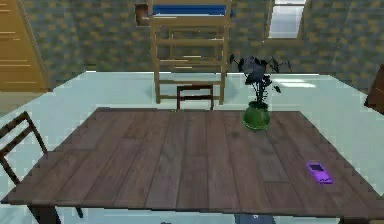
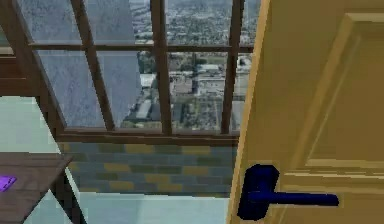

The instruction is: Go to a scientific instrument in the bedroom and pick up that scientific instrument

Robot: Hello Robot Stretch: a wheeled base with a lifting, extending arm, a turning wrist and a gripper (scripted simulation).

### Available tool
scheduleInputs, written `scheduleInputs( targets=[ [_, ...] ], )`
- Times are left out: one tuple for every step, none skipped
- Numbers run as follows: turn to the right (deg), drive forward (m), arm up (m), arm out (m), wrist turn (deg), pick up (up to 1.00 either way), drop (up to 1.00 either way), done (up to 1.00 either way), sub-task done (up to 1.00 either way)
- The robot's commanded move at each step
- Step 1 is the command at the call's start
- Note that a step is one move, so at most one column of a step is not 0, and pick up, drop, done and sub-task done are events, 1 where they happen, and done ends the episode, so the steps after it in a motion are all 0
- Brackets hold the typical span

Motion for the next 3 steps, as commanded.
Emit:
scheduleInputs(
  targets=[
    [-45.0,0.0,0.0,0.0,0.0,0.0,0.0,0.0,0.0],
    [-6.0,0.0,0.0,0.0,0.0,0.0,0.0,0.0,0.0],
    [45.0,0.0,0.0,0.0,0.0,0.0,0.0,0.0,0.0]
  ],
)
